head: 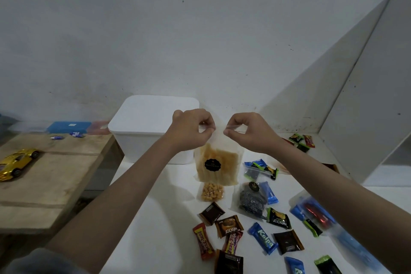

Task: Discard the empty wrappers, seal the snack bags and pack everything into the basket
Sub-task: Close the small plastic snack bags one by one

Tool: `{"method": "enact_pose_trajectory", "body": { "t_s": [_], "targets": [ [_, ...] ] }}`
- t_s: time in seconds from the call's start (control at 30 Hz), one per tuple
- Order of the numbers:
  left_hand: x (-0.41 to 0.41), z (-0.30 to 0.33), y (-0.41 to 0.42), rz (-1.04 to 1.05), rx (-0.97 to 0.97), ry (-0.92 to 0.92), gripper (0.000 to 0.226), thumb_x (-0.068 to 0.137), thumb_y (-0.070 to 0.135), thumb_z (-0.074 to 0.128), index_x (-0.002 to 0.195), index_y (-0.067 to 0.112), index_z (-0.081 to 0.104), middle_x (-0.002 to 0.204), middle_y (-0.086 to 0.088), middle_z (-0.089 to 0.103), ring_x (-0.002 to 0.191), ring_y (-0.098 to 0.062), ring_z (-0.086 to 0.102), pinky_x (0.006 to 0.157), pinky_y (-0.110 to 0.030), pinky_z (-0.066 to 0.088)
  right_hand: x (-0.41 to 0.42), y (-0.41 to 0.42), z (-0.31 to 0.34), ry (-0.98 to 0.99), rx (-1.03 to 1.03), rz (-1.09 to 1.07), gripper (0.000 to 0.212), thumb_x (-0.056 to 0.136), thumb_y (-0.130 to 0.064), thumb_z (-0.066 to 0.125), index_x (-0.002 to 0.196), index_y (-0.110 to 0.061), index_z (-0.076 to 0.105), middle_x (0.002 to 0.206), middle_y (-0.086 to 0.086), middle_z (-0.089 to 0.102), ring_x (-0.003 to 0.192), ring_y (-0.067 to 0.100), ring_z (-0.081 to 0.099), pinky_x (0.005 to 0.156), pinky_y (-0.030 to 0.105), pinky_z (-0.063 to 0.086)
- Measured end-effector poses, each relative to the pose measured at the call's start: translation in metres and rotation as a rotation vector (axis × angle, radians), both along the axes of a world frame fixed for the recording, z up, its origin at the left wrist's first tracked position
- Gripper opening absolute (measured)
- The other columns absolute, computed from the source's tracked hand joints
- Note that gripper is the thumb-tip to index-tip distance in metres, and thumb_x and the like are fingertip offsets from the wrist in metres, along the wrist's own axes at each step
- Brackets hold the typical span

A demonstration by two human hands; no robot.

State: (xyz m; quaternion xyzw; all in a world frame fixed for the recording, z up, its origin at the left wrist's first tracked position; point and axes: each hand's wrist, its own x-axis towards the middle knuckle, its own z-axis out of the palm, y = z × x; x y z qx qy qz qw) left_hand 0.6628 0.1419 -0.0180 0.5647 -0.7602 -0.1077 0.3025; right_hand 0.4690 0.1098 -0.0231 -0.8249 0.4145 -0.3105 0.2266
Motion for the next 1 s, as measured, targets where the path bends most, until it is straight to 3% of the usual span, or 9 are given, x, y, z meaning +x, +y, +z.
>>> {"method": "enact_pose_trajectory", "body": {
  "t_s": [0.17, 0.33, 0.53, 0.83, 0.9, 1.0],
  "targets": [
    [-0.005, 0.002, -0.002, -0.019, 0.022, -0.045, 0.007, 0.085, 0.032, 0.063, 0.087, 0.025, 0.064, 0.087, 0.017, 0.060, 0.089, -0.003, 0.057, 0.093, -0.032, 0.023, -0.001, -0.001, -0.001, 0.006, -0.022, 0.015, 0.010, 0.083, -0.016, 0.069, 0.073, -0.014, 0.068, 0.074, -0.006, 0.068, 0.077, 0.004, 0.062, 0.073, 0.008, 0.043],
    [-0.009, 0.002, -0.002, -0.040, -0.025, -0.082, 0.006, 0.087, 0.031, 0.061, 0.086, 0.026, 0.065, 0.093, 0.012, 0.065, 0.092, -0.005, 0.059, 0.095, -0.038, 0.025, -0.002, 0.001, -0.003, -0.016, 0.009, 0.029, 0.008, 0.083, -0.020, 0.070, 0.078, -0.014, 0.069, 0.077, -0.010, 0.069, 0.079, -0.002, 0.063, 0.073, 0.004, 0.043],
    [-0.004, 0.000, -0.002, -0.040, -0.041, 0.016, 0.006, 0.084, 0.026, 0.065, 0.078, 0.024, 0.065, 0.082, 0.016, 0.063, 0.087, -0.004, 0.059, 0.095, -0.039, 0.029, -0.009, 0.002, -0.003, -0.109, 0.076, -0.022, 0.011, 0.084, -0.023, 0.070, 0.076, -0.017, 0.065, 0.081, -0.005, 0.070, 0.090, 0.011, 0.067, 0.083, 0.029, 0.052],
    [-0.011, 0.004, 0.000, -0.027, 0.008, 0.003, 0.008, 0.086, 0.030, 0.062, 0.079, 0.027, 0.062, 0.087, 0.014, 0.063, 0.089, -0.006, 0.057, 0.094, -0.033, 0.026, -0.009, 0.003, -0.003, -0.111, 0.030, 0.005, 0.011, 0.085, -0.018, 0.068, 0.076, -0.020, 0.062, 0.079, -0.007, 0.068, 0.089, 0.012, 0.067, 0.088, 0.035, 0.053],
    [-0.010, 0.003, 0.001, -0.027, -0.014, 0.006, 0.009, 0.086, 0.028, 0.062, 0.078, 0.025, 0.061, 0.089, 0.012, 0.064, 0.089, -0.007, 0.059, 0.094, -0.035, 0.027, -0.010, 0.002, -0.005, -0.159, 0.069, -0.017, 0.012, 0.083, -0.023, 0.072, 0.073, -0.023, 0.064, 0.077, -0.009, 0.068, 0.084, 0.010, 0.067, 0.085, 0.037, 0.054],
    [-0.009, 0.002, 0.001, -0.032, -0.036, 0.032, 0.008, 0.086, 0.026, 0.063, 0.078, 0.023, 0.062, 0.087, 0.011, 0.064, 0.088, -0.007, 0.060, 0.096, -0.036, 0.027, -0.010, 0.002, -0.006, -0.279, 0.147, -0.063, 0.020, 0.077, -0.025, 0.078, 0.067, -0.018, 0.062, 0.067, -0.007, 0.063, 0.066, 0.006, 0.060, 0.070, 0.029, 0.051]
  ]
}}
